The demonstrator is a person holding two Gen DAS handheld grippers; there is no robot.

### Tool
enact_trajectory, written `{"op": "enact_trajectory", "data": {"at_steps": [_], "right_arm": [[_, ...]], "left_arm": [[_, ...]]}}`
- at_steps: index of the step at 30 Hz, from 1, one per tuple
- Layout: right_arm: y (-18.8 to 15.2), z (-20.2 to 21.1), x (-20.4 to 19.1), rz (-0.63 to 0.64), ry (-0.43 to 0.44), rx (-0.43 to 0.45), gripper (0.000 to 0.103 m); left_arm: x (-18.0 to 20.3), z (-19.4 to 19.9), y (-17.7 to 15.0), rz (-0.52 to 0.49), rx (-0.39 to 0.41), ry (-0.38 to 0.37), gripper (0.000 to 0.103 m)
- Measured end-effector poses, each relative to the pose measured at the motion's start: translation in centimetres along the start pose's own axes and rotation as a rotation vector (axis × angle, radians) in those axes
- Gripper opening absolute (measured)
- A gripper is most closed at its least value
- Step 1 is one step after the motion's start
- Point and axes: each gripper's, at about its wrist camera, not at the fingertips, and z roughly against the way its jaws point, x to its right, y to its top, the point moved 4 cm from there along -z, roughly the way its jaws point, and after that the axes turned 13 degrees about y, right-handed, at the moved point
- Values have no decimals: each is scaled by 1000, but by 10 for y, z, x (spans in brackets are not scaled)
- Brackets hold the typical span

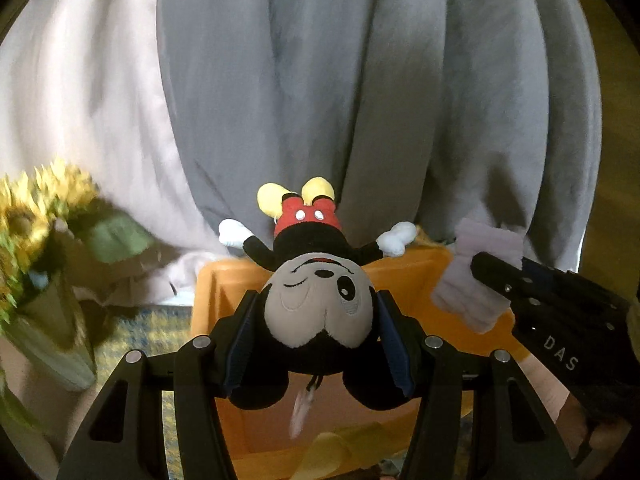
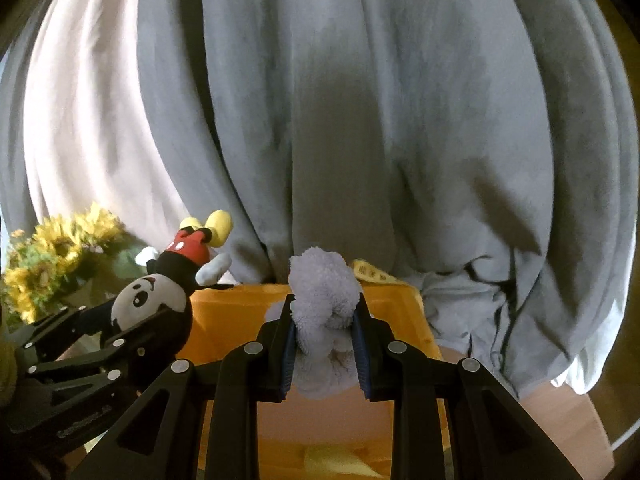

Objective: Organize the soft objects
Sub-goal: 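Carry both plushes over the orange crate and open both tools to drop them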

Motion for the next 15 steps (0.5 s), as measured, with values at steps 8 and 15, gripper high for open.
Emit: {"op": "enact_trajectory", "data": {"at_steps": [8,15], "right_arm": [[-20,-29,11,-37,7,-106,26],[-32,-43,15,-60,9,-174,26]], "left_arm": [[4,-19,-26,-18,-128,11,57],[4,-21,-31,-1,-169,4,59]]}}
